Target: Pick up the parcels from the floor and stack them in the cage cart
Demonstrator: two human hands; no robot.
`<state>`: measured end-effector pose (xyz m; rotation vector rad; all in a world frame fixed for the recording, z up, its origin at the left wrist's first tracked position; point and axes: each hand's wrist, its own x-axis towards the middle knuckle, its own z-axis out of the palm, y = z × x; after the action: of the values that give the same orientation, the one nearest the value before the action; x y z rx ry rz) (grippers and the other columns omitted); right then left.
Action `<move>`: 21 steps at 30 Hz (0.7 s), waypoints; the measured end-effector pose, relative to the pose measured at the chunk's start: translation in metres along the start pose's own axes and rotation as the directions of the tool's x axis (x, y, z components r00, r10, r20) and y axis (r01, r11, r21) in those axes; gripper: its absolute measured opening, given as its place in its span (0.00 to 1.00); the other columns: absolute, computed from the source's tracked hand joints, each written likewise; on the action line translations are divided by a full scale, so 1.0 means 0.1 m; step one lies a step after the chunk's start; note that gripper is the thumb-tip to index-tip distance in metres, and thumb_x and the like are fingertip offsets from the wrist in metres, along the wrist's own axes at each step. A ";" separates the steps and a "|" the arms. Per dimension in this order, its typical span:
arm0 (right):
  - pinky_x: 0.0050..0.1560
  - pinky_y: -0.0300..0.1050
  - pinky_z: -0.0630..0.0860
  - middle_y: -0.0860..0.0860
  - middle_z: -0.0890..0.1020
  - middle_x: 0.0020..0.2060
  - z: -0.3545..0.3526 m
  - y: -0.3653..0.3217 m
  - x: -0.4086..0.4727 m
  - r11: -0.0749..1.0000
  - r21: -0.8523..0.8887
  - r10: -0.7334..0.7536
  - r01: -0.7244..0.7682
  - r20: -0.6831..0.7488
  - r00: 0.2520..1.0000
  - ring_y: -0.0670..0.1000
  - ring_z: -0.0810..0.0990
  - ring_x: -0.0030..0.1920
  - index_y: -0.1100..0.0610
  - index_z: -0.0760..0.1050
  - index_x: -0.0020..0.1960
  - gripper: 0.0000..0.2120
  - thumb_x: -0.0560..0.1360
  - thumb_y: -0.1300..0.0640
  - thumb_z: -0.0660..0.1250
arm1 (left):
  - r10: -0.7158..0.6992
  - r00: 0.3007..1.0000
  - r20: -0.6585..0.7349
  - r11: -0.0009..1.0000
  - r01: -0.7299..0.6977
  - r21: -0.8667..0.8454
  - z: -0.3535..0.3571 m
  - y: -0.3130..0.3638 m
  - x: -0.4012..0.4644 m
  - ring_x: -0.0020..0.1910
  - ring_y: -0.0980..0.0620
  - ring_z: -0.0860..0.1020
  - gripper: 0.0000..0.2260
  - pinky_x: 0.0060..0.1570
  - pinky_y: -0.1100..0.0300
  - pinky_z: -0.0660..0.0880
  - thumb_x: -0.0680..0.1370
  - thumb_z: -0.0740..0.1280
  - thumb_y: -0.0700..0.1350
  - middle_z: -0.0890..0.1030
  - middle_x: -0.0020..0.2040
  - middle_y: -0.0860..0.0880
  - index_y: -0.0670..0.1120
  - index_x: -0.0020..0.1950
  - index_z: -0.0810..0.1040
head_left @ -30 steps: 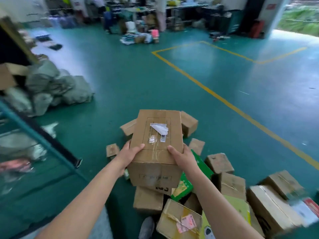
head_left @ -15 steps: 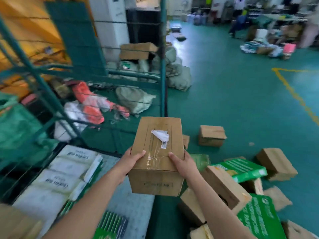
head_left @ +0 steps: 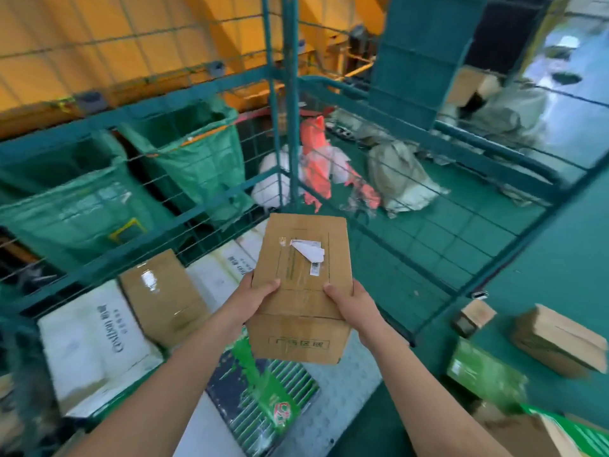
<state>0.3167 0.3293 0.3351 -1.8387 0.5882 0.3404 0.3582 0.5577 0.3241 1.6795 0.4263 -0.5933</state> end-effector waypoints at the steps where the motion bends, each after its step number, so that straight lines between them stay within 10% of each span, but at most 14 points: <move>1: 0.66 0.56 0.76 0.50 0.80 0.65 0.09 -0.05 0.05 1.000 -0.009 -0.005 0.005 0.024 1.000 0.54 0.80 0.62 0.51 0.71 0.73 0.28 0.77 0.41 0.71 | -0.008 1.000 -0.021 1.000 0.008 -0.005 -0.10 -0.02 0.02 0.56 0.50 0.81 0.26 0.57 0.48 0.79 0.78 0.73 0.58 0.80 0.59 0.55 0.58 0.72 0.66; 21: 0.59 0.53 0.77 0.50 0.78 0.60 0.97 -0.57 2.14 0.964 -0.265 0.104 0.023 0.455 0.884 0.54 0.79 0.58 0.54 0.63 0.72 0.32 0.76 0.39 0.72 | -0.338 0.871 -0.357 0.930 0.250 -0.270 -0.51 -0.22 1.07 0.56 0.51 0.79 0.25 0.47 0.55 0.76 0.81 0.69 0.58 0.79 0.62 0.51 0.51 0.73 0.67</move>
<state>0.5318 0.3861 0.2404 -1.9032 0.2514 0.8990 0.4385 0.6067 0.2490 1.5314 1.0252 -0.4018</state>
